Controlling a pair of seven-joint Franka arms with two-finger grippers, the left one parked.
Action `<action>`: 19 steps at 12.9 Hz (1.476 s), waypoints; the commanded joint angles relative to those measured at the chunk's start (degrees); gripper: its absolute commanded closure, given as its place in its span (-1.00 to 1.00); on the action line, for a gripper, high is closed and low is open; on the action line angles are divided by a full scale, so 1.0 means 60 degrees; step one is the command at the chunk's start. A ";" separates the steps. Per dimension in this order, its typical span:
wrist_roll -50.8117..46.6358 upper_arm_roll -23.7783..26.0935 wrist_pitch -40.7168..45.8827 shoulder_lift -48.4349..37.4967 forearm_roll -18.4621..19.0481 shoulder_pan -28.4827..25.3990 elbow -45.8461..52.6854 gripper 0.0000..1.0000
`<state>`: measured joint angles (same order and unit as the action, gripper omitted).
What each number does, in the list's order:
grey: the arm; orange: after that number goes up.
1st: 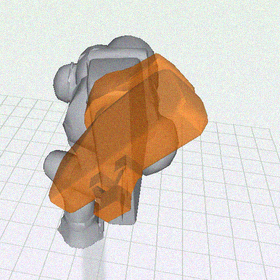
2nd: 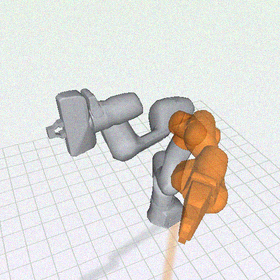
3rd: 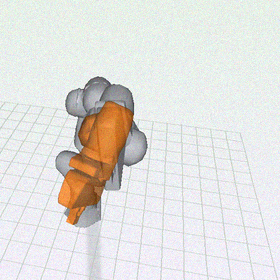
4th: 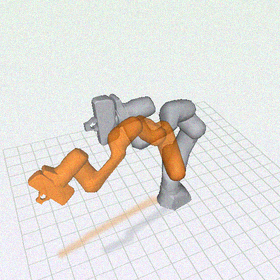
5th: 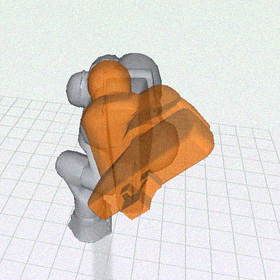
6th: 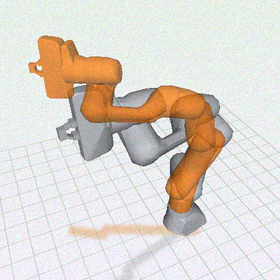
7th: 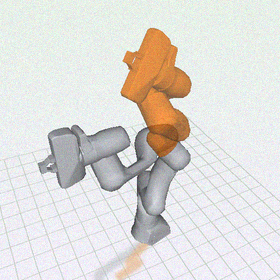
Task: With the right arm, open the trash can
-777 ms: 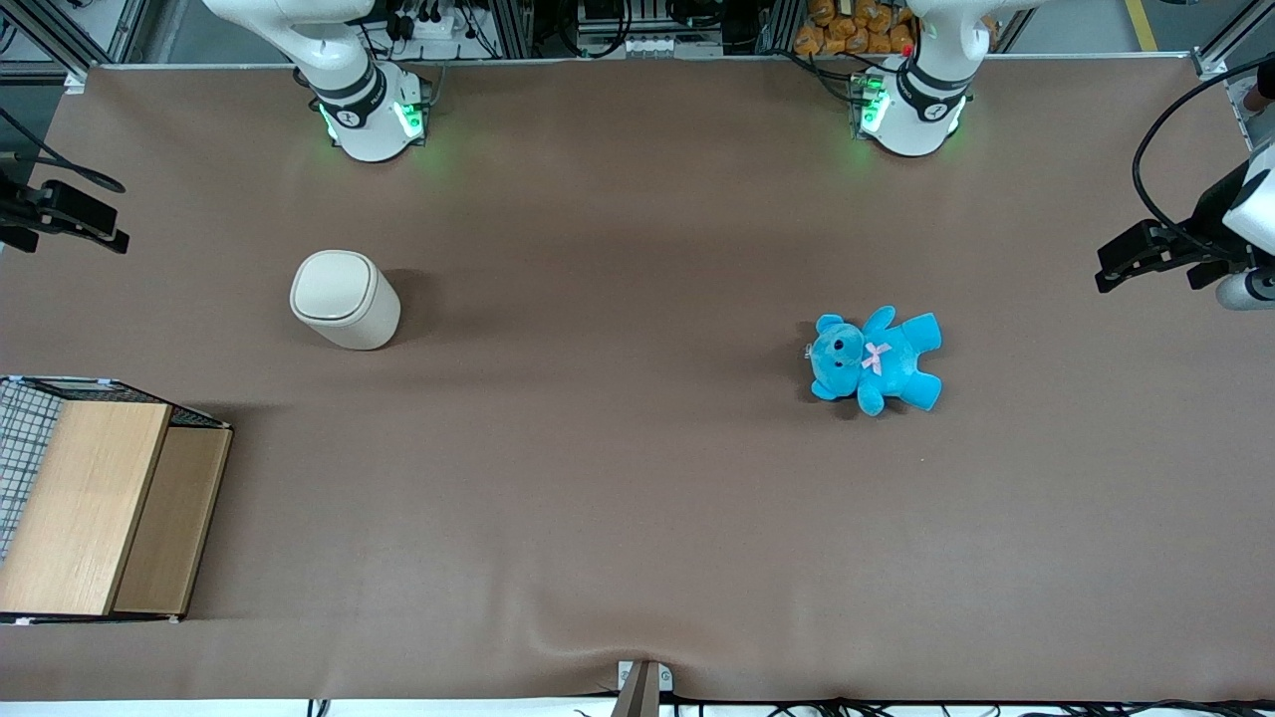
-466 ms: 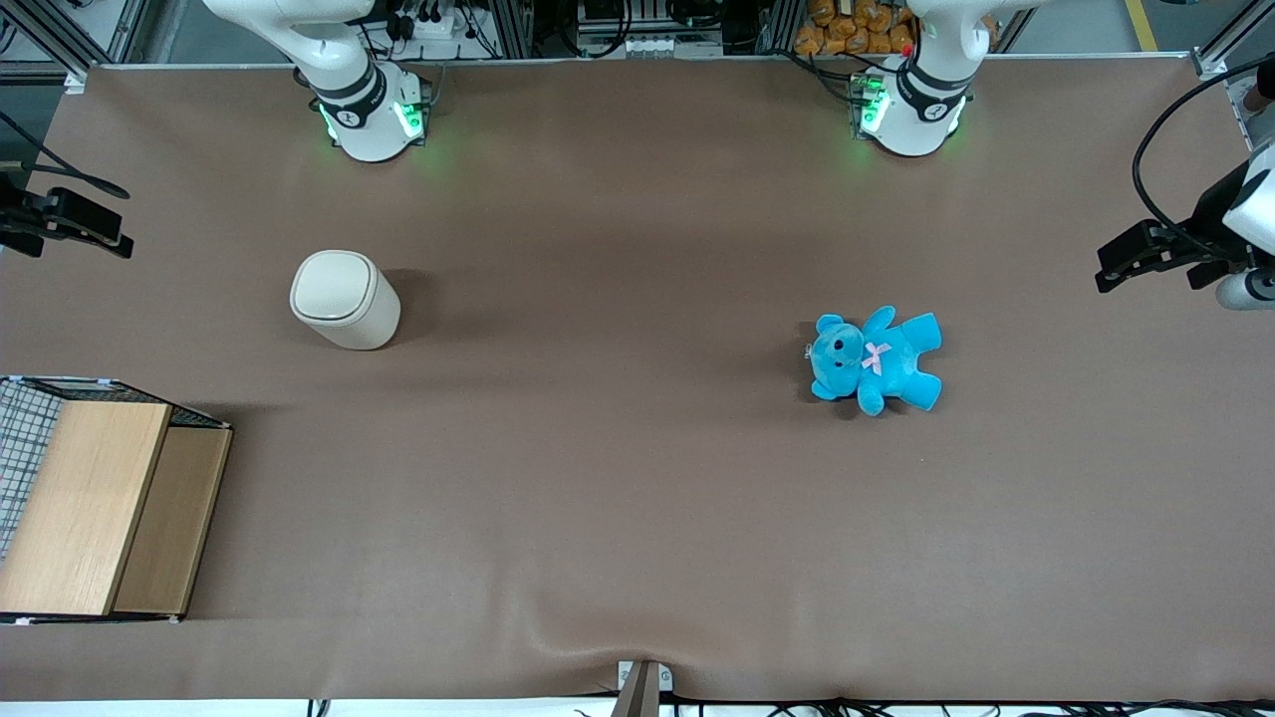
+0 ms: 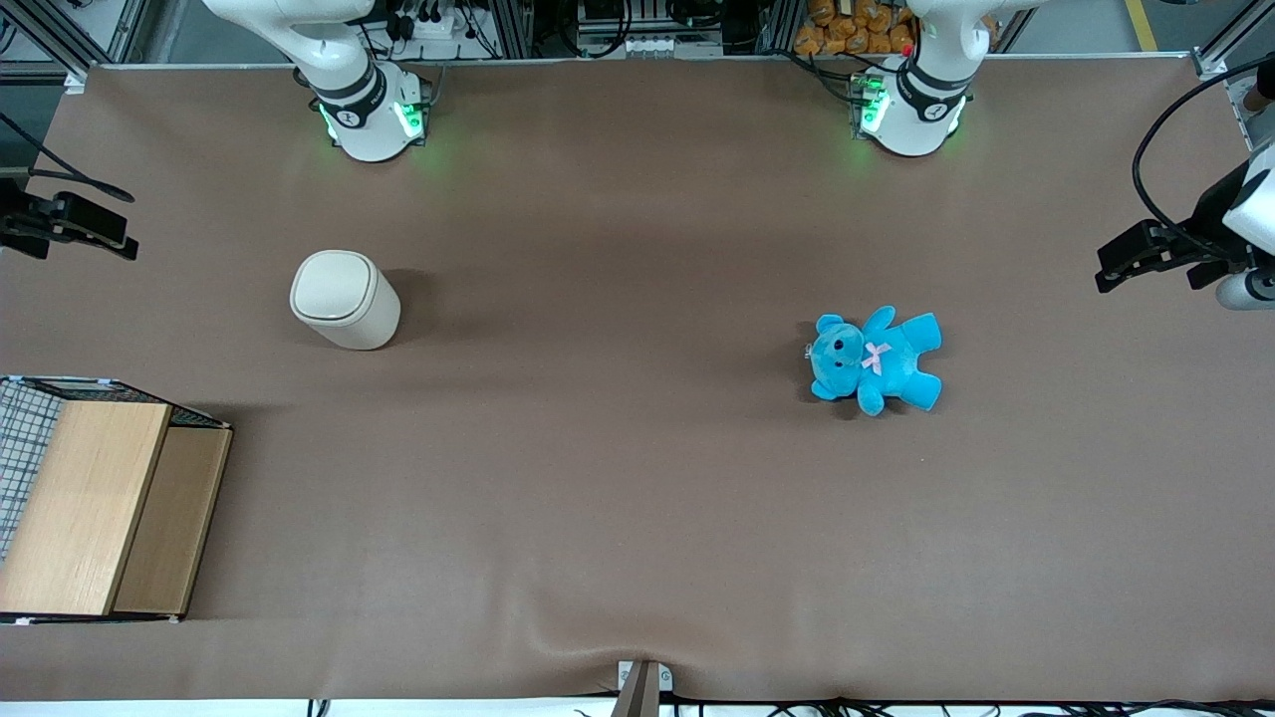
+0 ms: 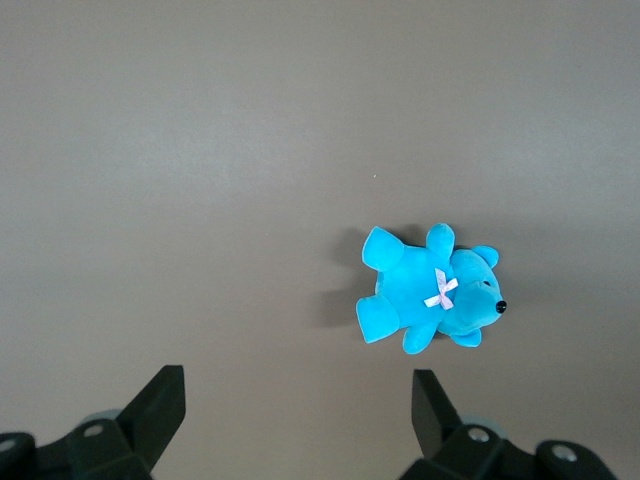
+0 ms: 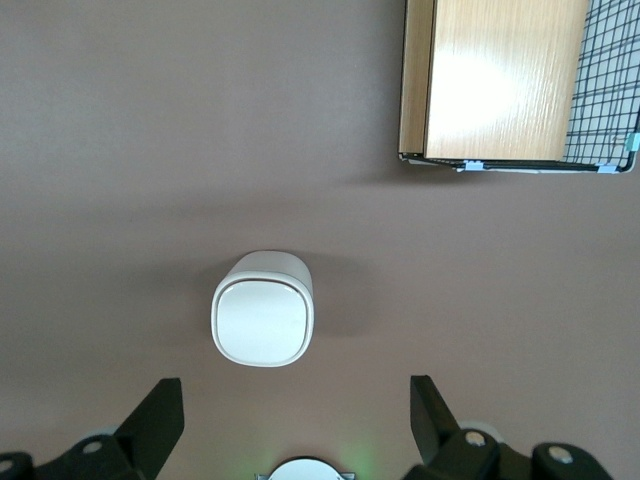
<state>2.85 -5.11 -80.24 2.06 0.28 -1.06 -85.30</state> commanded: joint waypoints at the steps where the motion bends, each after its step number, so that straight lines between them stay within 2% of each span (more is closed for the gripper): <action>1: -0.0006 0.0045 0.0102 -0.0050 0.0114 -0.0044 -0.0168 -1.00; 5: -0.0079 0.0045 0.0337 -0.0065 -0.0032 -0.0219 -0.0357 -1.00; 7: -0.1011 0.0060 0.0395 -0.0109 -0.0091 -0.0452 -0.0664 -1.00; 9: -0.1221 0.0060 0.0410 -0.0109 -0.0091 -0.0644 -0.0986 -1.00; 12: -0.1397 0.0045 0.0148 -0.0153 -0.0442 -0.0732 -0.1733 -1.00; 16: -0.1852 0.0045 -0.0539 -0.0459 -0.0457 -0.1099 -0.3093 -1.00; 17: -0.1852 0.0045 -0.0905 -0.0663 -0.0457 -0.1099 -0.3576 -0.73; 19: -0.1823 0.0045 -0.1694 -0.1102 -0.0457 -0.1040 -0.4645 0.09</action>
<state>-7.25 -4.62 -85.83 0.78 -1.83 -7.42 -105.24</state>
